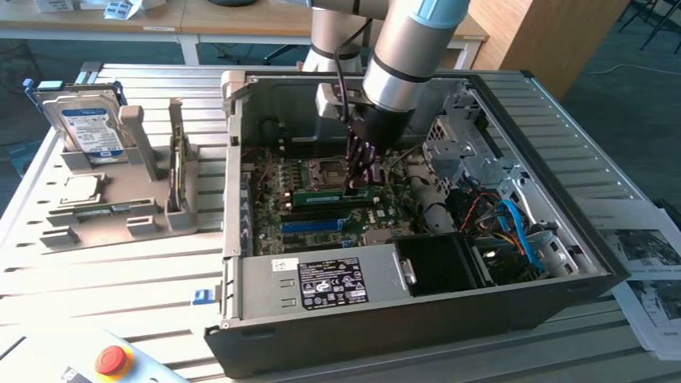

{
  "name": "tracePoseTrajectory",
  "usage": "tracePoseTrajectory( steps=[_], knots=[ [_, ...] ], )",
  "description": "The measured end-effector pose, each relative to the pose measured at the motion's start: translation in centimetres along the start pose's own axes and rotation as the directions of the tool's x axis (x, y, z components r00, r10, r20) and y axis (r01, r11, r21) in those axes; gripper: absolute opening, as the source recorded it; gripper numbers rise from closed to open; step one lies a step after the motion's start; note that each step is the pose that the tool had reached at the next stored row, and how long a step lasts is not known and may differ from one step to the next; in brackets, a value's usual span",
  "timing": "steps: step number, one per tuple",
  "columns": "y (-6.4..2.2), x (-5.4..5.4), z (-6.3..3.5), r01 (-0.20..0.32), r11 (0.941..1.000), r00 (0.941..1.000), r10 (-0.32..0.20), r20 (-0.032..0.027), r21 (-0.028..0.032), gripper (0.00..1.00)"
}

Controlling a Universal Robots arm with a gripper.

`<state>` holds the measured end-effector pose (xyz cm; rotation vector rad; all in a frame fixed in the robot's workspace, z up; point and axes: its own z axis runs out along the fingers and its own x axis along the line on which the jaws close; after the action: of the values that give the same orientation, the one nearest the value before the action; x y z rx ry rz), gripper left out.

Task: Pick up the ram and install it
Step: 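Insert the ram into the slot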

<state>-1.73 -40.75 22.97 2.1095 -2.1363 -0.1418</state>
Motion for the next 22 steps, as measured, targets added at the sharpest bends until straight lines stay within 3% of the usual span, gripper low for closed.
tracePoseTrajectory(
  steps=[9,22],
  knots=[
    [-0.08,-0.1,-0.01,0.001,1.0,1.0,-0.001,-0.0015,0.0001,0.12],
    [-0.04,-0.16,-0.01,0.0,1.0,1.0,0.0,-0.0091,0.0004,0.12]
  ],
)
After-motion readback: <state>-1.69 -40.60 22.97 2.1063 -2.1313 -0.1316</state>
